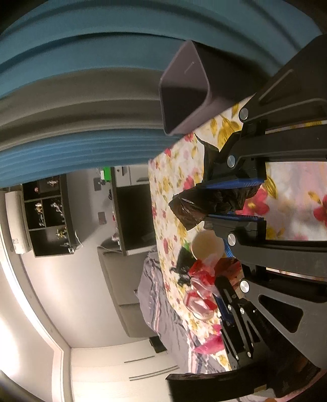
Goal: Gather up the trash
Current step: 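Carry both held bags over the grey bin and lower them inside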
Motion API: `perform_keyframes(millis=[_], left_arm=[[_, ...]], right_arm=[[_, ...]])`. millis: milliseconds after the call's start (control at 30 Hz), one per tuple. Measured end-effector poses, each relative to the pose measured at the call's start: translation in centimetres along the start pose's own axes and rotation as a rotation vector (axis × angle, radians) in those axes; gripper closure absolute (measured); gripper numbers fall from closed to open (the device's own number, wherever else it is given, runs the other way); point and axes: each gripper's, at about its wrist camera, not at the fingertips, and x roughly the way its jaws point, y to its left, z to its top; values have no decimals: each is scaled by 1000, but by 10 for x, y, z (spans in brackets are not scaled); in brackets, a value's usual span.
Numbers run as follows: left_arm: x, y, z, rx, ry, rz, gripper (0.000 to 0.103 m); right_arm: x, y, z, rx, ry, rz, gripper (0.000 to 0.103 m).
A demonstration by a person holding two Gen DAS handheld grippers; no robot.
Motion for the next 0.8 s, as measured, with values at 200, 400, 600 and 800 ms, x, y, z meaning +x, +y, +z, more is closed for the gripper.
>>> perform_keyframes(millis=[200, 400, 600, 800], left_arm=[[16, -22, 23, 42, -22, -50, 83], [43, -48, 51, 64, -35, -102, 83], [82, -80, 84, 73, -50, -189, 83], [130, -114, 108, 92, -48, -249, 83]], right_arm=[[-3, -18, 11, 2, -28, -46, 84], [-3, -41, 27, -13, -77, -117, 85], [1, -82, 49, 12, -126, -214, 85], [18, -123, 61, 50, -131, -274, 85]])
